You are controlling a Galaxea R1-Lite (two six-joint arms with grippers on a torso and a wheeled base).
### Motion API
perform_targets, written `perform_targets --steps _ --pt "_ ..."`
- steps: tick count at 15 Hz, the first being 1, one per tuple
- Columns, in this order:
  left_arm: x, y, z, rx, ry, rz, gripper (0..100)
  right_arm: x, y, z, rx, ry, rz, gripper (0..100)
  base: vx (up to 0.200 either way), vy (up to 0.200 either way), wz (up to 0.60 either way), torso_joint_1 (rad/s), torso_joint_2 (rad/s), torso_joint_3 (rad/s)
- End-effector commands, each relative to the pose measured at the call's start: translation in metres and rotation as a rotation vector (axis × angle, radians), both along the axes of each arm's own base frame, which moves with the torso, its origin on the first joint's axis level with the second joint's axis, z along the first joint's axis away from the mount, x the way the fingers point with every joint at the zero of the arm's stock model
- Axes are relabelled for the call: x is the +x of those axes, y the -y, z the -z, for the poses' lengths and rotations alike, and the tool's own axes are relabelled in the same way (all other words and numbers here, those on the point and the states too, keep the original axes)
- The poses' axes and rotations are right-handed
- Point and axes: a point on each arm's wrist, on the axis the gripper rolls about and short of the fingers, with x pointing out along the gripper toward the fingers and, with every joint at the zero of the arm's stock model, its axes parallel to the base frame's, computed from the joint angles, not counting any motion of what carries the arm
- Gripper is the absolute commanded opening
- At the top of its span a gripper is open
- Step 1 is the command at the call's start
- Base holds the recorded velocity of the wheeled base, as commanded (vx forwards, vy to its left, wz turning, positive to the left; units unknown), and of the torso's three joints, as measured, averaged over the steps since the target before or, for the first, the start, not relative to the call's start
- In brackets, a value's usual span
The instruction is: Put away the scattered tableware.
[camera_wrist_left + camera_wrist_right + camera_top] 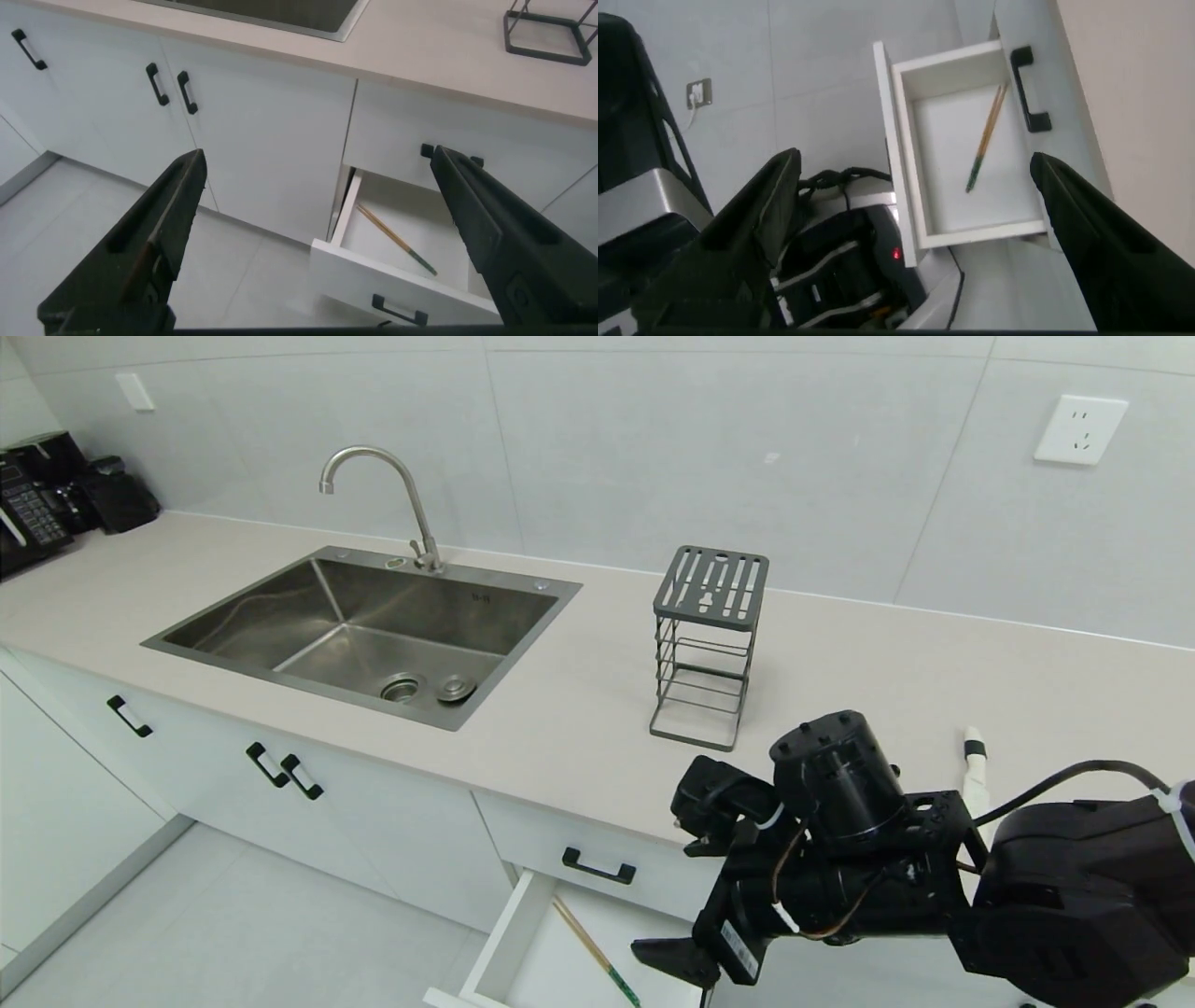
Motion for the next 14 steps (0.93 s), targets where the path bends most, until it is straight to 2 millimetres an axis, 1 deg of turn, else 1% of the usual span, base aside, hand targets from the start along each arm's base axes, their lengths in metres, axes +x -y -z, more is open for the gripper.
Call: perform_targets --steps 1,3,4,5,6,7,9,10,12,13,14 --pt "0.0 0.0 0.0 0.0 0.0 -0.001 100 0.008 0.014 0.004 -0.028 0.011 0.043 100 0.0 0.0 0.0 0.0 0.0 0.0" --pt "0.0 0.0 0.0 0.0 0.0 -0.001 100 0.009 0.025 0.011 -0.018 0.028 0.075 100 0.0 0.0 0.0 0.0 0.0 0.0" --pt "0.0 0.0 0.0 0.0 0.0 0.001 100 0.01 0.032 0.01 0.014 0.065 0.091 100 0.0 0.0 0.0 0.0 0.0 0.0" --pt "0.0 0.0 0.0 0.0 0.0 -0.001 100 0.016 0.041 0.01 0.019 0.101 0.115 100 0.0 0.0 0.0 0.0 0.0 0.0" --pt "0.0 0.0 0.0 0.0 0.0 -0.001 100 0.021 0.053 0.009 0.008 0.134 0.139 100 0.0 0.0 0.0 0.0 0.0 0.0" --pt "0.0 0.0 0.0 0.0 0.0 -0.001 100 0.029 0.073 0.002 -0.003 0.18 0.182 100 0.0 0.0 0.0 0.0 0.0 0.0" --pt "0.0 0.0 0.0 0.0 0.0 -0.001 100 0.039 0.1 -0.006 -0.013 0.222 0.255 100 0.0 0.0 0.0 0.0 0.0 0.0" --pt "0.0 0.0 0.0 0.0 0.0 0.001 100 0.043 0.113 -0.007 -0.021 0.228 0.294 100 0.0 0.0 0.0 0.0 0.0 0.0" --pt "0.0 0.0 0.0 0.0 0.0 -0.001 100 0.045 0.137 -0.002 -0.051 0.238 0.324 100 0.0 0.0 0.0 0.0 0.0 0.0" --pt "0.0 0.0 0.0 0.0 0.0 -0.001 100 0.046 0.154 0.003 -0.085 0.256 0.332 100 0.0 0.0 0.0 0.0 0.0 0.0" --pt "0.0 0.0 0.0 0.0 0.0 -0.001 100 0.047 0.163 0.003 -0.105 0.271 0.339 100 0.0 0.0 0.0 0.0 0.0 0.0"
